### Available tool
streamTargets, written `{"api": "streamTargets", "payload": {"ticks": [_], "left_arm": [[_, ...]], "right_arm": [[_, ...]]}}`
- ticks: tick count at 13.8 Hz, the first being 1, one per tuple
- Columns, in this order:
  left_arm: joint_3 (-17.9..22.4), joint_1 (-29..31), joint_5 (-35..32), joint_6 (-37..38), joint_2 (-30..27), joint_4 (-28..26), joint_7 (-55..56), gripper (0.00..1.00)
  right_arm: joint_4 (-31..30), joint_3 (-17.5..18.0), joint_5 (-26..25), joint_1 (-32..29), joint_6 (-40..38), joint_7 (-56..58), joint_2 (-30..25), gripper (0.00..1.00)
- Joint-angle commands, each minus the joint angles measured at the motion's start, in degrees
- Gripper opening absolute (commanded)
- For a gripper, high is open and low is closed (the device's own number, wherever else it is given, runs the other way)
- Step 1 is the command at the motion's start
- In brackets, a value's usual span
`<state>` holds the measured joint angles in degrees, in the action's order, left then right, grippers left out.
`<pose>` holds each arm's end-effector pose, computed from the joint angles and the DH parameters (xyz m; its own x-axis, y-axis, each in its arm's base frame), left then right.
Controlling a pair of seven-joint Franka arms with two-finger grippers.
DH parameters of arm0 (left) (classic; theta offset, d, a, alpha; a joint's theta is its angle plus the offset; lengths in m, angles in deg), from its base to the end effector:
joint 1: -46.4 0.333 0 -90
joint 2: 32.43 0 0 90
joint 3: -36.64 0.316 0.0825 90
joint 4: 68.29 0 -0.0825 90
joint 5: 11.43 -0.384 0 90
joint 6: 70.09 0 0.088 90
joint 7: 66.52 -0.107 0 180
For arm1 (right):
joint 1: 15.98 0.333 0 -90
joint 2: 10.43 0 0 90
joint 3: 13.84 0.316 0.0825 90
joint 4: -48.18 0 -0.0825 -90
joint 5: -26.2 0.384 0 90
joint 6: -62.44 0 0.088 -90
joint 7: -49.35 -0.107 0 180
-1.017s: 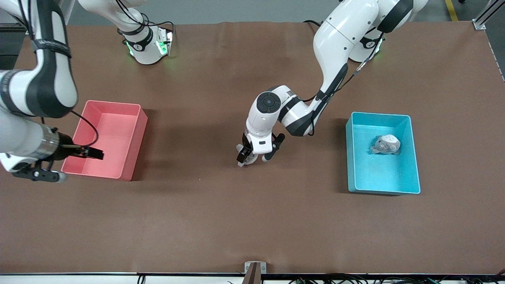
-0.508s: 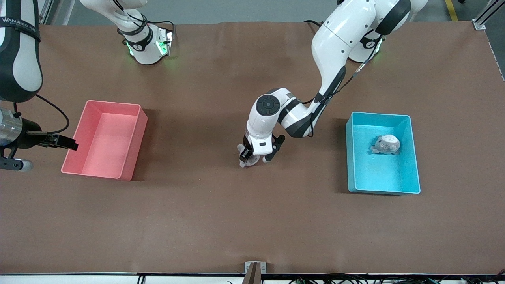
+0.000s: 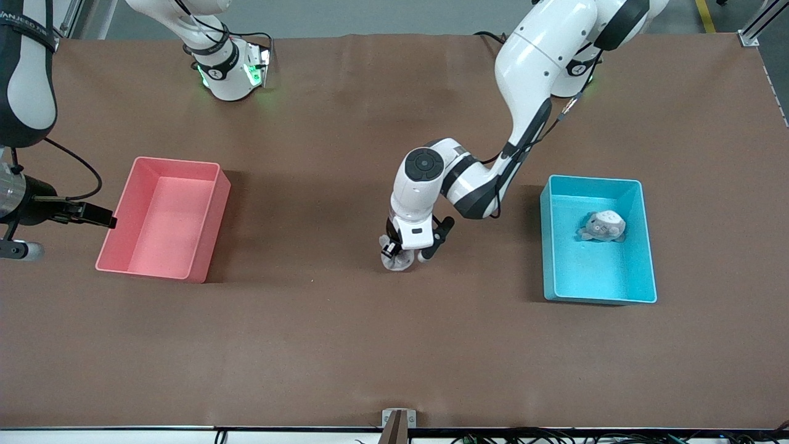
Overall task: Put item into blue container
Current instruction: 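Carry the plush toward the blue box with the left gripper while the right gripper retracts, then lower the plush into the blue box and open the left gripper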
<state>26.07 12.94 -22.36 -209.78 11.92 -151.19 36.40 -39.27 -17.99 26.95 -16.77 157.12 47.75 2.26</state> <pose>0.5556 -0.4967 0.2560 0.5734 0.8188 -0.0272 0.8009 -0.5532 0.2292 0.6179 -0.0480 0.5222 0.9889 -0.1143 -0.0944 -0.1143 -0.9934 0.0057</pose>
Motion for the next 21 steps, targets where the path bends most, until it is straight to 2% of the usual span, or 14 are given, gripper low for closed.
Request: {"api": "streamTargets", "payload": {"ticks": [1, 5, 7, 9, 11, 12, 13, 14, 15, 18, 21], "left_arm": [[-0.2, 4.0, -0.9, 9.2, -8.2, -1.5, -7.0, 0.0], [-0.6, 12.0, -0.1, 23.1, -17.2, -2.5, -26.4, 0.0], [-0.6, 18.0, -0.1, 27.9, -22.4, -7.9, -40.3, 0.0], [-0.6, 25.8, -0.1, 28.0, -27.3, -15.7, -53.4, 0.0], [-0.6, 30.3, -0.1, 27.9, -29.5, -21.8, -58.3, 0.05], [-0.6, 32.1, -0.1, 27.9, -30.3, -23.9, -58.8, 0.16], [-0.6, 34.3, -0.2, 27.3, -30.5, -25.8, -61.1, 0.36], [-0.6, 36.9, -0.2, 25.4, -29.9, -26.1, -64.3, 0.71], [-0.7, 38.9, -0.1, 24.1, -29.3, -26.0, -65.6, 0.99], [-0.7, 38.6, -0.1, 23.7, -28.9, -22.4, -65.6, 1.0], [-2.8, 38.6, -0.1, 28.5, -28.9, -14.1, -69.2, 1.0]], "right_arm": [[-0.6, 1.5, -1.3, -1.1, -0.7, 0.2, -1.7, 1.0], [1.2, 1.5, -1.1, -1.0, -3.6, -0.2, -2.1, 1.0], [1.9, 1.4, -1.1, -1.1, -3.6, -0.5, -2.1, 1.0], [2.5, 1.3, -1.2, -1.1, -4.8, -0.3, -2.1, 1.0], [6.5, 1.3, -1.3, -1.5, -8.3, -0.2, -1.4, 1.0], [7.5, 1.3, -1.5, -1.1, -9.5, -0.5, -1.4, 1.0], [7.9, 1.3, -1.5, -1.1, -9.8, -0.4, -1.4, 1.0], [7.9, 1.3, -1.4, -1.3, -9.7, -0.2, -1.4, 1.0], [8.0, 1.3, -1.1, -1.5, -9.6, -0.2, -1.4, 1.0], [7.6, 1.3, -0.8, -1.1, -9.8, -0.6, -1.4, 1.0], [6.0, 1.3, -0.5, -1.0, -10.7, -0.7, -2.2, 1.0]]}}
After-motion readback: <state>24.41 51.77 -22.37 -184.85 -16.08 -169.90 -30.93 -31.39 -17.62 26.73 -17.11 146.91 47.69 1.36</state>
